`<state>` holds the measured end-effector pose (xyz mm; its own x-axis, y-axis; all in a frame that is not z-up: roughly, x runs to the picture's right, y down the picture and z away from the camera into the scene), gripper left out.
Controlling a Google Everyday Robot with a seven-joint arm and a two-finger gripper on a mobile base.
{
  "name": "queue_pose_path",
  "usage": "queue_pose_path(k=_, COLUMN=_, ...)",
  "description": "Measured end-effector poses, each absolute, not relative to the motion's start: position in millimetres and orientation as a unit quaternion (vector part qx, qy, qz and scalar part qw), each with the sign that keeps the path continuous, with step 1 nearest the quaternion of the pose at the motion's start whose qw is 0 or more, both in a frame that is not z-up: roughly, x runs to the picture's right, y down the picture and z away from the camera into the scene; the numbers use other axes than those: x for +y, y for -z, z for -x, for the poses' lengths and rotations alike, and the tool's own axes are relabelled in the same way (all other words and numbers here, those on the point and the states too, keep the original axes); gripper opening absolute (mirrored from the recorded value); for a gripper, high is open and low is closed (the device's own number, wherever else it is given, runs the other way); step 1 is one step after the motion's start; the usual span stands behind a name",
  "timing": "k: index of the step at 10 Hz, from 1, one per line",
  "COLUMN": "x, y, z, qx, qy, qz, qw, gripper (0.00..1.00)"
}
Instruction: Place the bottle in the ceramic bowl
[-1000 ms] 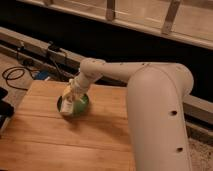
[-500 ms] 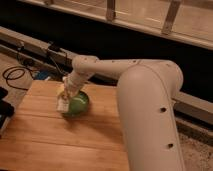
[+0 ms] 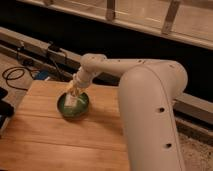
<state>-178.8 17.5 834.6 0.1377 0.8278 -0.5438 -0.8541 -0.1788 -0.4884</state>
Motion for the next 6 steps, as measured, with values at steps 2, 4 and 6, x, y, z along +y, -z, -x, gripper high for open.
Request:
queue_pose_path(k=2, x=17.1, y=-835.1, z=175.7, qx=0.017, qy=-0.658, qz=0.397, qw=0.640, gripper=0.16)
queue_pose_path(k=4, x=17.4, y=-835.0, z=177.3, qx=0.017, qy=-0.657, qz=0.397, qw=0.641, gripper=0.35)
queue_pose_path(k=6, x=17.4, y=-835.2, z=177.1, qx=0.017, qy=-0.657, qz=0.397, qw=0.641, gripper=0.57)
